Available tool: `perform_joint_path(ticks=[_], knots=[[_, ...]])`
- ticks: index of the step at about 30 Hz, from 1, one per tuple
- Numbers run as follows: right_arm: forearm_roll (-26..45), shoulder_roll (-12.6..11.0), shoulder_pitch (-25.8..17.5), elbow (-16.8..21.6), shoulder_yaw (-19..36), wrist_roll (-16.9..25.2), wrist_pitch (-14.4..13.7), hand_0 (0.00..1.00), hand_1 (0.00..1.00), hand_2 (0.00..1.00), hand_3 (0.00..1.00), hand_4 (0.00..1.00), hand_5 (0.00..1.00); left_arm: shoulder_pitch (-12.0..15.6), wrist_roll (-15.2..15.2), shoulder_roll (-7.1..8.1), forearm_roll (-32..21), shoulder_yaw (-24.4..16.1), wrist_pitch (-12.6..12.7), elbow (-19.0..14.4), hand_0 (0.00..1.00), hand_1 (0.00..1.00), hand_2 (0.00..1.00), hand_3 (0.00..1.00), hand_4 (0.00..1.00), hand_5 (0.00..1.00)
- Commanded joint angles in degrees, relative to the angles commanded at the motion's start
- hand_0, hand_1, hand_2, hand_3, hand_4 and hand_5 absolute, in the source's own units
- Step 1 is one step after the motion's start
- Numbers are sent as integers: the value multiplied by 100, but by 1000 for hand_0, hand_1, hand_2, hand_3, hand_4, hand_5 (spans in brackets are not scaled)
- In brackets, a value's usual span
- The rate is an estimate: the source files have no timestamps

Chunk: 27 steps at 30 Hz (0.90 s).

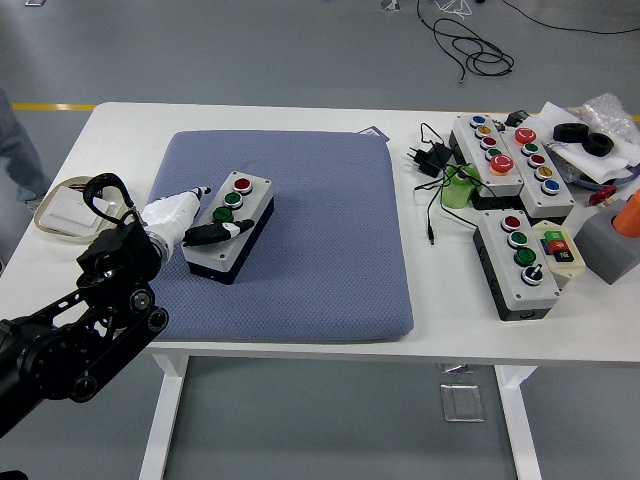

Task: Pick up the button,place it on the desk,press the button,press the button

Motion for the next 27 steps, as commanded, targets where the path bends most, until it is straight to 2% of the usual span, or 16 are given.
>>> perform_joint_path(ticks=[6,7,12,13,18,19,24,25,27], knots=[[19,0,-2,0,-11,1,-5,639,480,617,562,302,226,22,0,-25,30,16,-66,49,944,998,998,998,998,967],[17,0,-5,0,-7,0,-6,641,479,617,563,303,225,24,0,-53,75,17,-96,102,888,998,998,998,998,897],[-4,-1,-12,0,9,-2,-6,641,479,617,563,303,225,20,0,-105,241,35,-215,148,888,998,998,998,998,897],[-9,-1,-16,0,14,-2,-6,641,478,617,562,303,226,11,0,-116,326,50,-273,158,830,960,998,998,998,631],[-20,-4,-23,0,16,-4,-4,641,478,617,562,303,226,-10,0,-115,635,67,-416,178,830,960,998,998,998,631],[-25,-5,-27,0,19,-5,-4,641,477,616,563,303,225,-11,0,-106,728,61,-452,161,666,819,920,998,910,339],[-44,-10,-44,0,31,-8,-2,641,477,616,563,303,225,-13,0,-70,1072,16,-586,71,666,819,920,998,910,339],[-52,-11,-50,0,35,-10,0,640,477,617,563,303,224,-18,0,-60,1166,4,-619,50,538,616,751,747,791,249],[-61,-13,-56,0,39,-12,2,640,477,617,563,303,224,-30,0,-50,1281,-8,-675,41,538,616,751,747,791,249]])
